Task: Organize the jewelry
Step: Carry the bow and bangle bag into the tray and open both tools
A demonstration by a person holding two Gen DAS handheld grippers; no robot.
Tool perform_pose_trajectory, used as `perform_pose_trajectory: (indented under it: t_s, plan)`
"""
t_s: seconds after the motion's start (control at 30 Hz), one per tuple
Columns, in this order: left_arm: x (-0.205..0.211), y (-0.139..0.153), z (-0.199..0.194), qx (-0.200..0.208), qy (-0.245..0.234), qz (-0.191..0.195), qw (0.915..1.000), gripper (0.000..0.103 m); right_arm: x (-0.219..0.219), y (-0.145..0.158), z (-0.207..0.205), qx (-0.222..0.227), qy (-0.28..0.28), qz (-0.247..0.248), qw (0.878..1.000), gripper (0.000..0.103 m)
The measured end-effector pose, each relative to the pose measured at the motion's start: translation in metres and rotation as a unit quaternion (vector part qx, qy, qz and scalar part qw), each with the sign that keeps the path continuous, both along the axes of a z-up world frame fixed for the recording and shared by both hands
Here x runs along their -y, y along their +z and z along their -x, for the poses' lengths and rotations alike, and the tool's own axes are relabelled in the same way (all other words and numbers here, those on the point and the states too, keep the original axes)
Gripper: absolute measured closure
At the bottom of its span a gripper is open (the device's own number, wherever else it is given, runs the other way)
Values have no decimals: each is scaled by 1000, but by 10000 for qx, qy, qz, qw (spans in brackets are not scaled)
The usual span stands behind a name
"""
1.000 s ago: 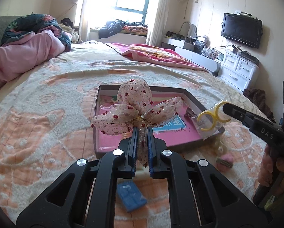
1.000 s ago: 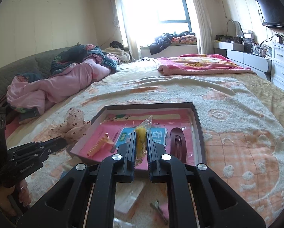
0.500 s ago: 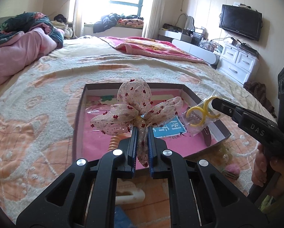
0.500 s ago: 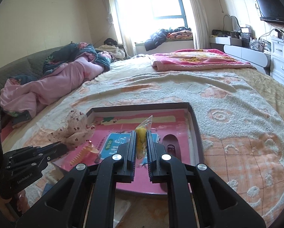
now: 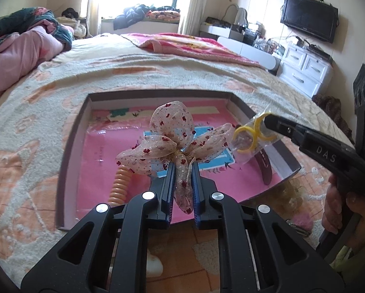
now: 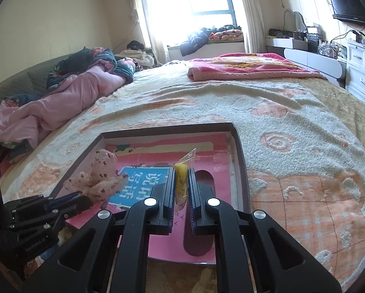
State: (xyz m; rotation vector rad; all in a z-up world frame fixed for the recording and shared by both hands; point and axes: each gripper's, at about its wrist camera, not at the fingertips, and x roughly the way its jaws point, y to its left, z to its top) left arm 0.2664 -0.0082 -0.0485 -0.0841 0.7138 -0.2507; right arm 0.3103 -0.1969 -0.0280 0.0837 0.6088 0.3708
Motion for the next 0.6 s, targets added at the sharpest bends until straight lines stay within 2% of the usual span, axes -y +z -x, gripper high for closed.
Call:
perform_pose_trajectory:
  t_s: [0.43,0.6]
  plan:
    - [5,-11,-10,-208,51,-69,9997,86,3,-12,-18,-244,-169,100,9995,91]
    - [4,-10,-8,-167,113,-90,9998,73,7,-15,-21,-345,-310,148,9988,87]
